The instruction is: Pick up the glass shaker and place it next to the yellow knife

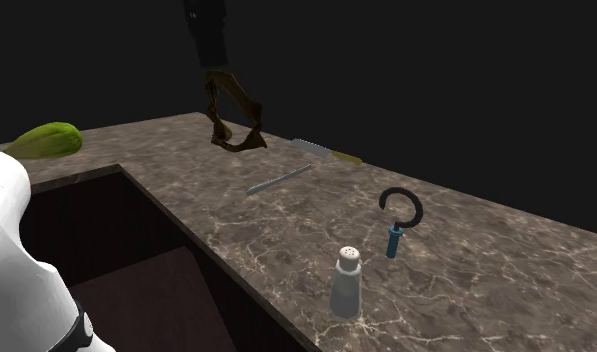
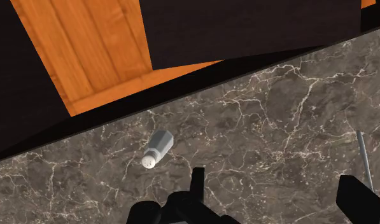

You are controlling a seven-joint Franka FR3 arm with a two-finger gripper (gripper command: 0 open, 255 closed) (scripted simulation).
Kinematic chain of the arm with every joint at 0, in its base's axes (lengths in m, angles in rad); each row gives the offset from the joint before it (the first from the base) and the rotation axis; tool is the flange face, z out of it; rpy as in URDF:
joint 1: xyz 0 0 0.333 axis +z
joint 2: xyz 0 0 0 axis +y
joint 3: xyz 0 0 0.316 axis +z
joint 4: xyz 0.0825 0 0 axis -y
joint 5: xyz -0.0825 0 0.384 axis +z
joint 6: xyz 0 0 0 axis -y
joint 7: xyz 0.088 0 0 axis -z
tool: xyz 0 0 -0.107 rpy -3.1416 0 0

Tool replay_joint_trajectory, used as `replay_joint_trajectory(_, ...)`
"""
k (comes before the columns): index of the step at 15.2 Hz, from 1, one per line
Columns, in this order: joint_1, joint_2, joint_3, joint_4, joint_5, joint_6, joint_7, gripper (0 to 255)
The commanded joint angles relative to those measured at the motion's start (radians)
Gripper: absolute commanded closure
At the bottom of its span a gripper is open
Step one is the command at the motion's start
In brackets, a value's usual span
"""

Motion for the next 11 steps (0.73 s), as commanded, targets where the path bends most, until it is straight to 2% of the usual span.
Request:
replay_joint_trajectory(1, 0.000, 0.000, 0.000, 0.000, 0.000, 0.000, 0.000, 0)
replay_joint_trajectory(11, -0.051, 0.083, -0.142, -0.206, -0.104, 0.337, -0.097, 0)
